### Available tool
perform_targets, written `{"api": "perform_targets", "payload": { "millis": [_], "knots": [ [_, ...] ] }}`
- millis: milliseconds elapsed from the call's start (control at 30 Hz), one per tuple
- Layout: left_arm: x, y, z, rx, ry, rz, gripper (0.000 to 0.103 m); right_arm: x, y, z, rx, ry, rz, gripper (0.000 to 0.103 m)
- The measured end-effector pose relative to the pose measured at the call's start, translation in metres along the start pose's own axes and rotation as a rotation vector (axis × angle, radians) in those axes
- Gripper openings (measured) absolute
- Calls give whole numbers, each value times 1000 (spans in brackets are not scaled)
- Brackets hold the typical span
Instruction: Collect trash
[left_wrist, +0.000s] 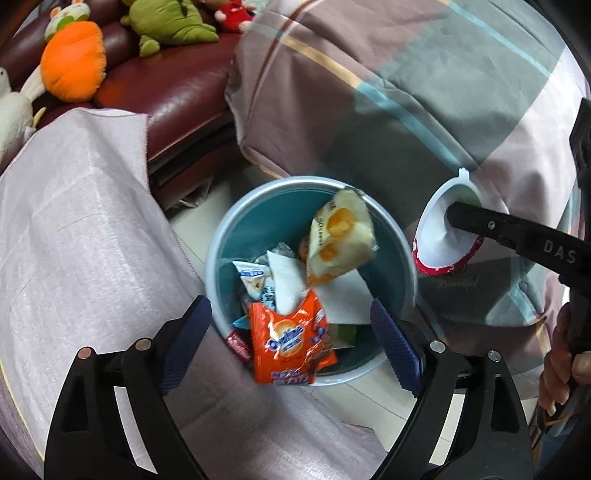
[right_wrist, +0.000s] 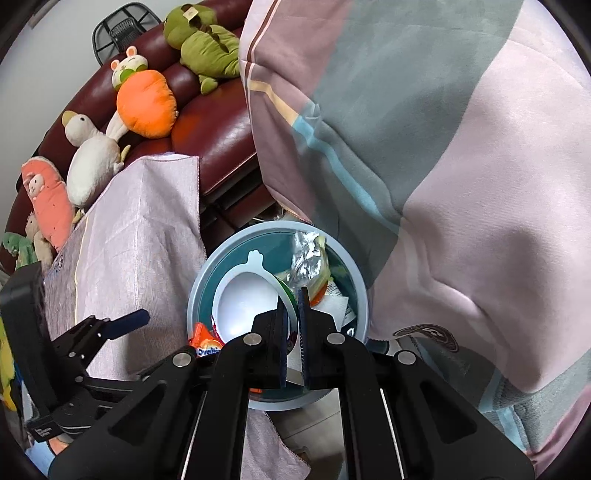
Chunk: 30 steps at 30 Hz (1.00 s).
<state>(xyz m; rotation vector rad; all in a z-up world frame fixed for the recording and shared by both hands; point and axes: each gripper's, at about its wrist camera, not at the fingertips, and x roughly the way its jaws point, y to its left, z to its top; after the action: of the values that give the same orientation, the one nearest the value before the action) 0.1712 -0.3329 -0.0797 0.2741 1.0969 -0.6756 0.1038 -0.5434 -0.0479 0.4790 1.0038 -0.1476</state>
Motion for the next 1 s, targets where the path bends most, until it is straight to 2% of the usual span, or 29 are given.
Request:
{"api": "perform_targets", "payload": {
  "millis": [400, 567, 600, 633, 733, 900, 1000],
  "knots": [
    [-18, 31, -12, -87, -21, 24, 94, 23, 19, -4, -48, 68, -6, 6],
    [-22, 44, -18, -117, -21, 23, 95, 27, 31, -5, -63, 76, -14, 10],
    [-23, 46, -19, -122, -22, 23, 95, 27, 33, -4, -63, 74, -15, 14],
    [-23, 48, -21, -125, -23, 22, 95, 26, 33, -4, -62, 72, -19, 24],
    [-25, 54, -24, -137, -27, 20, 95, 25, 38, -4, -68, 61, -37, 43],
    [-32, 63, -30, -156, -37, 18, 96, 22, 46, -6, -81, 63, -49, 55],
    [-37, 67, -35, -167, -44, 19, 96, 19, 51, -7, -87, 61, -52, 56]
  ]
}}
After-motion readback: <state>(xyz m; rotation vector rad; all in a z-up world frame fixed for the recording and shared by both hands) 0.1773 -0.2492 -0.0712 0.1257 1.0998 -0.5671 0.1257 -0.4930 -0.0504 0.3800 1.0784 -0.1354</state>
